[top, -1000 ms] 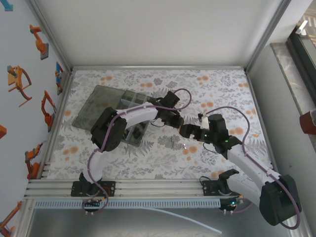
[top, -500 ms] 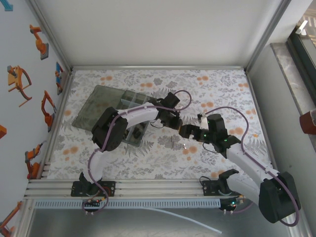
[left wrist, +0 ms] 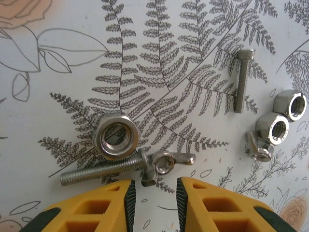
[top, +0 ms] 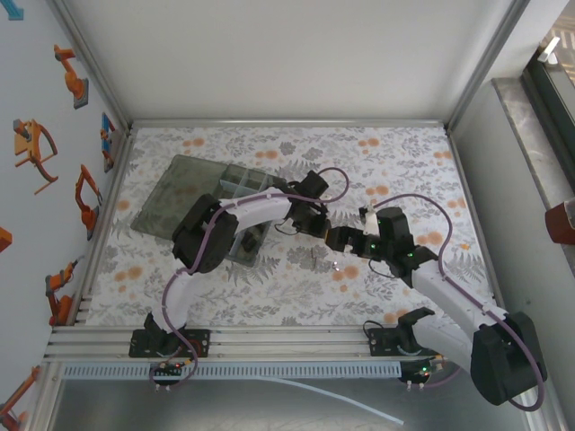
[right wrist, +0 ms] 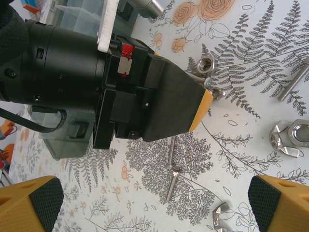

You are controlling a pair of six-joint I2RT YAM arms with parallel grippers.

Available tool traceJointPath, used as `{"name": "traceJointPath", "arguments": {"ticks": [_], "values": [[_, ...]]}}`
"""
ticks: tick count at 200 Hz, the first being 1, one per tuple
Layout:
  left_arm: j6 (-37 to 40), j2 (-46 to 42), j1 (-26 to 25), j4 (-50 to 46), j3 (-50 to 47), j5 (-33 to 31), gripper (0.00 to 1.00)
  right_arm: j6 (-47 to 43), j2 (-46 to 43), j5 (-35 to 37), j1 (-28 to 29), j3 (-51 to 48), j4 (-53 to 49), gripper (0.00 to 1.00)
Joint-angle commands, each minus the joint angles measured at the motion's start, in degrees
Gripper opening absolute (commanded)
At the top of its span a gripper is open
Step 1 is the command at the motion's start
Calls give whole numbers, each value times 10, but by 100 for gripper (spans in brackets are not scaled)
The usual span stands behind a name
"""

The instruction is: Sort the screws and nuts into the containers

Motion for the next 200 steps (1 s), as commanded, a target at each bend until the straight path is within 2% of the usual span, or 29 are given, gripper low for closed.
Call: {"name": "traceJointPath", "arguments": {"ticks": [1,59,137,200], "values": [[-14,15,-2,-10,19,-7,26,2,3,-6,-4,16,7,100],[-24,33,2,-20,37,-15,26,0,6,-7,-4,20,7,100],[-18,27,3,-21,31,0,13,-1,16,-10,-5,21,15,100],[10,-30,6,6,6,25,5,2,26,-12,-5,22,26,100]]}}
